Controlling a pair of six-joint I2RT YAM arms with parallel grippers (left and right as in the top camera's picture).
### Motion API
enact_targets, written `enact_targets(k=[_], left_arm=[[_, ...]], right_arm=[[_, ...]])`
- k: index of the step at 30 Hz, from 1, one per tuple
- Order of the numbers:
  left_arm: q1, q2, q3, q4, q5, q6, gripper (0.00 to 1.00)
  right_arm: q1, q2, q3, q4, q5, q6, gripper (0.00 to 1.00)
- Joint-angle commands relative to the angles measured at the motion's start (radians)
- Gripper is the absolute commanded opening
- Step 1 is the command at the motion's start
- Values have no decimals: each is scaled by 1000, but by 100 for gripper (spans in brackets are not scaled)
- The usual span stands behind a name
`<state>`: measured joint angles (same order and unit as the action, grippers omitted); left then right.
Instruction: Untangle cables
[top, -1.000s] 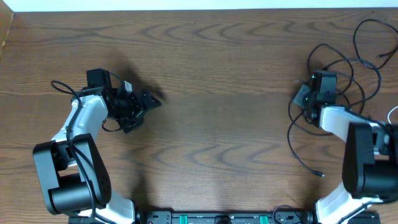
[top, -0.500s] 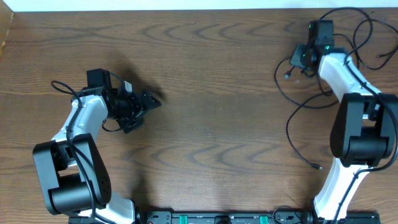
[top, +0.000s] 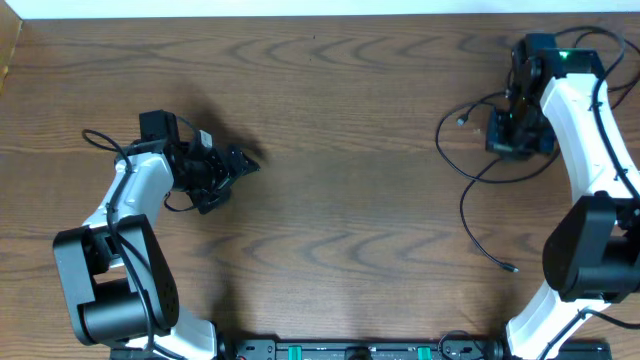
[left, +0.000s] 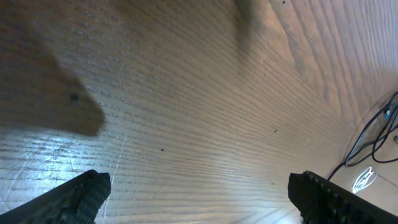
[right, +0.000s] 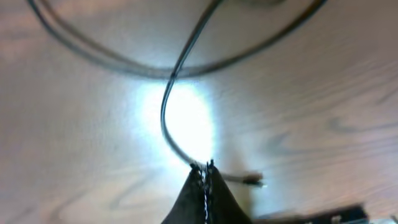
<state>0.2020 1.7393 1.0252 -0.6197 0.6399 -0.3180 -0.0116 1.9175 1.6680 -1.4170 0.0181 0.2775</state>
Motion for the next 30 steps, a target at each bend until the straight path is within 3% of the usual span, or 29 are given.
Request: enact_targets(k=[1,8,14,23,30], left_arm=[[5,4,5,0,-10,-2,98],[5,4,5,0,-9,-2,98],[5,4,5,0,-10,-2,98],[5,4,5,0,-10,-2,98],[5,4,5,0,-10,-2,98]], right_arm=[[32,3,-99,-12,-66,-7,1],[45,3,-378,154,113,195,1],[43,3,-489,294,214,223,1],[43,3,-683,817,147,193,2],[43,20,-723,1198,106,193,7]])
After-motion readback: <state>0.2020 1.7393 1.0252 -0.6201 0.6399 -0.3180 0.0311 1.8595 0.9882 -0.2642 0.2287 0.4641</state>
